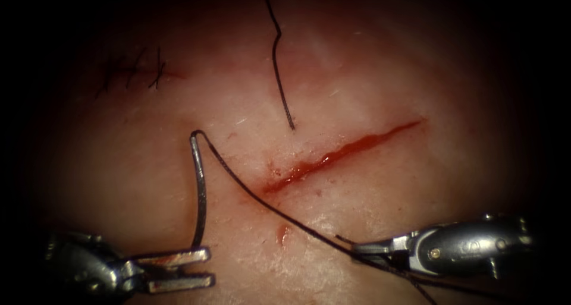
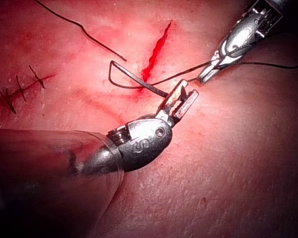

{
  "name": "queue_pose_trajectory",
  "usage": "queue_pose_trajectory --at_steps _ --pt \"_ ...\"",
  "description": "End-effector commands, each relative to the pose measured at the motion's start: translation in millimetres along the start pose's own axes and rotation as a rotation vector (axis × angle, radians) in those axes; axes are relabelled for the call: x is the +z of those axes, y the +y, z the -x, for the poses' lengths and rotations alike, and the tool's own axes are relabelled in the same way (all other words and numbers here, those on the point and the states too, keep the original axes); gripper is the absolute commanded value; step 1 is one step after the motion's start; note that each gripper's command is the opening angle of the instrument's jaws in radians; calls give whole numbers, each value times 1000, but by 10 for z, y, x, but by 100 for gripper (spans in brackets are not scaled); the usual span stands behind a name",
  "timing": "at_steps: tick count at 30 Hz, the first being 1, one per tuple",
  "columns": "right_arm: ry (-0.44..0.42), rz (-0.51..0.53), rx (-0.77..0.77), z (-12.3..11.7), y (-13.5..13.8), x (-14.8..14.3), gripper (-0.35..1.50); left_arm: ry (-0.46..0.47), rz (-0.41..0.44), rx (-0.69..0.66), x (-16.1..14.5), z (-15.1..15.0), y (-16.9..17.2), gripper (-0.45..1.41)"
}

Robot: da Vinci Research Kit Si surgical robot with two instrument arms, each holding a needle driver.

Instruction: Wound Closure

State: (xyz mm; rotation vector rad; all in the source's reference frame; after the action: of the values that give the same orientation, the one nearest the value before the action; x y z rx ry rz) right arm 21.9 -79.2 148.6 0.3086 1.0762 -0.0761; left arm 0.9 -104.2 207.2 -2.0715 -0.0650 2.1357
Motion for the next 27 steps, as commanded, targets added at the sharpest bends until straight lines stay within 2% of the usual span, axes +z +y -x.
queue_pose_trajectory --at_steps 1,6,15,23,24,25,26,27 --pt "0 -1 11 9 -17 -7 -35 5 7 -8 11 8 13 -45" --pt "-8 -3 23 23 -43 -45 -35 18 23 -17 34 18 26 -45" --pt "-18 -12 52 47 -92 -102 -35 20 37 -29 38 22 42 -45" --pt "-21 -17 72 46 -103 -112 -35 19 47 -27 38 25 43 -45" --pt "-22 -1 74 45 -102 -113 9 20 49 -27 37 25 42 -45" --pt "-29 30 78 43 -98 -114 78 19 53 -28 35 24 42 -45" --pt "-30 58 84 42 -95 -116 121 22 58 -29 32 24 41 -45" --pt "-31 71 92 40 -91 -118 131 20 56 -31 27 22 39 -45"
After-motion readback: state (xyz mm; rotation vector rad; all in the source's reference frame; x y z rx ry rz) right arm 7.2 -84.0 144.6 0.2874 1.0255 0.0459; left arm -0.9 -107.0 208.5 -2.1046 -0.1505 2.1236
